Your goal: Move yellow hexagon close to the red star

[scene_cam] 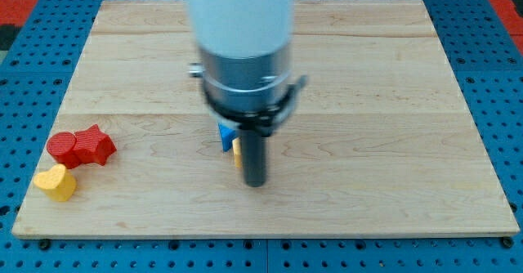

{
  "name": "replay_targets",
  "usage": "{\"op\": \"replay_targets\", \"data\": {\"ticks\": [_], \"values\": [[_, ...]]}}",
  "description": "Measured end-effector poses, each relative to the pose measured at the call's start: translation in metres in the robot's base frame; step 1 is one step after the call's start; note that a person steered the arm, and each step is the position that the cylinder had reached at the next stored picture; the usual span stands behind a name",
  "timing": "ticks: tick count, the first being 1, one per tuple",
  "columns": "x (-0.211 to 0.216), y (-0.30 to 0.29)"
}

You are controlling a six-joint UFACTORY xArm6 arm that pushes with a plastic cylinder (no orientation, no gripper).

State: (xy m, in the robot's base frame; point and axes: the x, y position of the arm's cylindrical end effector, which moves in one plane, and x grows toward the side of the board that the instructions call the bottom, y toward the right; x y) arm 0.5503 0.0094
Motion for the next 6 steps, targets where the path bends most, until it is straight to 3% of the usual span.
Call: {"op": "replay_targets", "data": {"ticks": [1, 2, 4, 5, 6], "values": [[-0.017, 0.032], [-0.032, 0.019], [-0.016, -0.094], [-0.019, -0.051], [-0.042, -0.068]]}}
